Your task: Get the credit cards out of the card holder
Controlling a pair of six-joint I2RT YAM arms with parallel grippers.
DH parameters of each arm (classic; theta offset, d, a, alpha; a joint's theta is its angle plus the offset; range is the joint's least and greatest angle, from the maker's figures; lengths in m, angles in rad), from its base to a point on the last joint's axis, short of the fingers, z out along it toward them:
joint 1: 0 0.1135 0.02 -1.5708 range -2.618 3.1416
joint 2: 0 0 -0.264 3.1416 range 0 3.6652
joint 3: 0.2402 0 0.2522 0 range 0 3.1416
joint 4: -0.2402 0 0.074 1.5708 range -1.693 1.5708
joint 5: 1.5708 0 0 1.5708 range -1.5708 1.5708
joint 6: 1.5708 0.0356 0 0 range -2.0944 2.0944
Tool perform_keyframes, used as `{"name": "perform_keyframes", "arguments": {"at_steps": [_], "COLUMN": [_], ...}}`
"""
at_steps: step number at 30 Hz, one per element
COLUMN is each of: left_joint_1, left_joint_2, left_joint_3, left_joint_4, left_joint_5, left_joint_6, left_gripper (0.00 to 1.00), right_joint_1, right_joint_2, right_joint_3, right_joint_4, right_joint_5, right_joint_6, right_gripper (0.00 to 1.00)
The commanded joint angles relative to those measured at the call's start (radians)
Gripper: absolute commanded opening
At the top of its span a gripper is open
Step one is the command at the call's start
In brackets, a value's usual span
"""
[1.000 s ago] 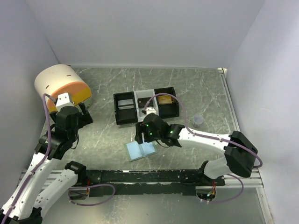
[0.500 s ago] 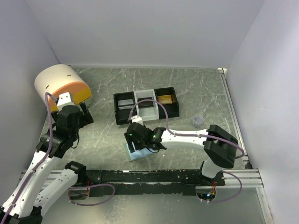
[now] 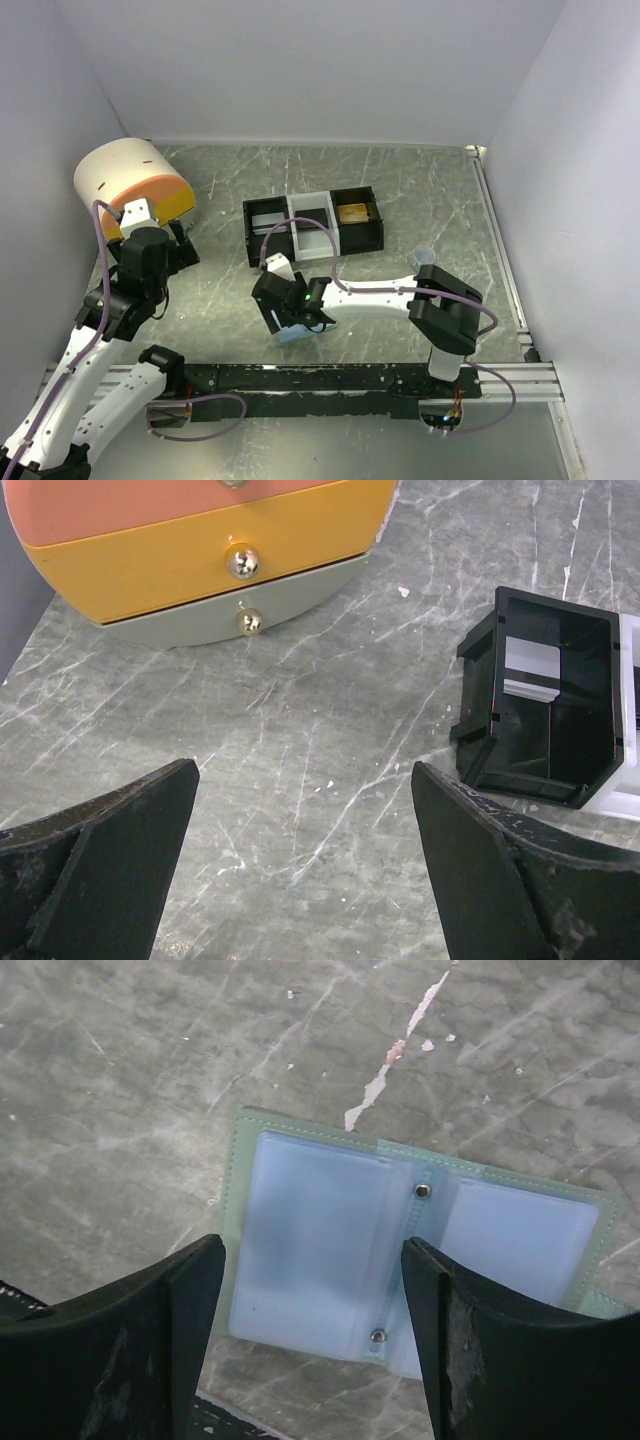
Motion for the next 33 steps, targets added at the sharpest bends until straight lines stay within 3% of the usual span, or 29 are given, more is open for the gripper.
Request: {"name": "perform_keyframes", "arguments": {"at_steps": [1,10,17,22,33], "left_joint_1": [0.005,0.005,0.005,0.005,0.006], "left_joint_2": [-0.007,-0.007,-0.007,-0.007,-0.008], "left_joint_3": [0.002,0.001,0.003,0.002,0.002], "left_joint_4": [0.016,0.015,0.014,0.016,0.015], "left_joint_5": [-0.011,-0.010,-0.011,-0.010,-0.010], "left_joint_6": [0.004,0.003,0.004,0.004,0.004], "left_gripper": [1.00,1.00,1.00,1.00,1.00], "right_joint_1": [0.001,0.001,0.001,-0.001,-0.012], "right_joint_2": [0.033,0.123,0.104,0.093,0.019], "right_joint_3": [0.011,0.021,-0.030,-0.014,-0.017], "right_joint_4": [-0.024,-0.025,0.029,0.024,0.072], "right_joint_5": [0.043,0.014,-0.026,-0.015,-0.037], "right_joint_6": [0.007,0.008,0.020,0.019,0.022], "right_gripper": [0.72,0.71,0.47,0.44,0.25]}}
